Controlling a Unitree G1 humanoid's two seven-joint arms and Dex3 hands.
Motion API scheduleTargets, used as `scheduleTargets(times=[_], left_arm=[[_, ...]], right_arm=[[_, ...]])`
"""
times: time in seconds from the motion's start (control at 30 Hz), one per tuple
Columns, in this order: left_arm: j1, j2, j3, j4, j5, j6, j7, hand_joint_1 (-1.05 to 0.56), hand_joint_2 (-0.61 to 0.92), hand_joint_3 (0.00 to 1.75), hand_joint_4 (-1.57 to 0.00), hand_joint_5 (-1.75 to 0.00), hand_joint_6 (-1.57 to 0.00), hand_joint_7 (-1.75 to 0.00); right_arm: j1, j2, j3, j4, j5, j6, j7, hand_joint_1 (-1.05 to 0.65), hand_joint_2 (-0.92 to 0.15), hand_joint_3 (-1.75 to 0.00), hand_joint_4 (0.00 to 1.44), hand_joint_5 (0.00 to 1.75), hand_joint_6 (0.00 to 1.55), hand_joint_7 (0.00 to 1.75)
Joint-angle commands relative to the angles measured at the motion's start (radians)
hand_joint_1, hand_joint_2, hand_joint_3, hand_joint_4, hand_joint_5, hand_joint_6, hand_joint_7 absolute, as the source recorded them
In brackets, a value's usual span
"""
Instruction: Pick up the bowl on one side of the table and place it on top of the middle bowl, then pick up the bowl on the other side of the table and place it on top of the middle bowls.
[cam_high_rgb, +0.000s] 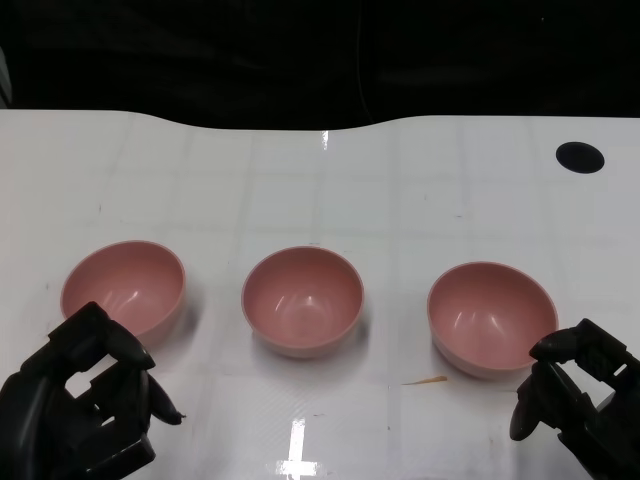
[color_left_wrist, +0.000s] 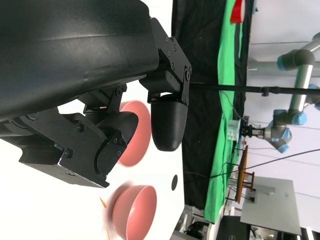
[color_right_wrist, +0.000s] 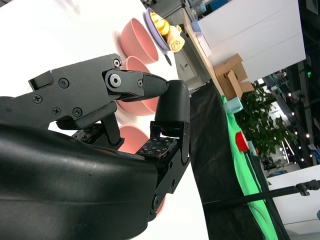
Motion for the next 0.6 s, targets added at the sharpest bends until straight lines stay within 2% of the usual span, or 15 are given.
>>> scheduleTargets(times=[0.03,0.6], left_arm=[[0.004,0.013,0.012,-0.015,-0.009,0.011,0.01,-0.01,0.62,1.29,-0.68,-1.75,-0.56,-1.75],[0.002,0.011,0.015,-0.002,-0.018,-0.006,-0.002,-0.02,0.62,1.28,-0.71,-1.75,-0.58,-1.75]], right_arm=[[0.002,0.0,-0.002,0.0,0.006,-0.007,0.001,-0.13,-0.87,-0.42,0.82,1.63,0.79,1.27],[-0.001,-0.001,-0.003,0.009,0.009,-0.013,0.017,-0.13,-0.87,-0.42,0.84,1.61,0.81,1.23]])
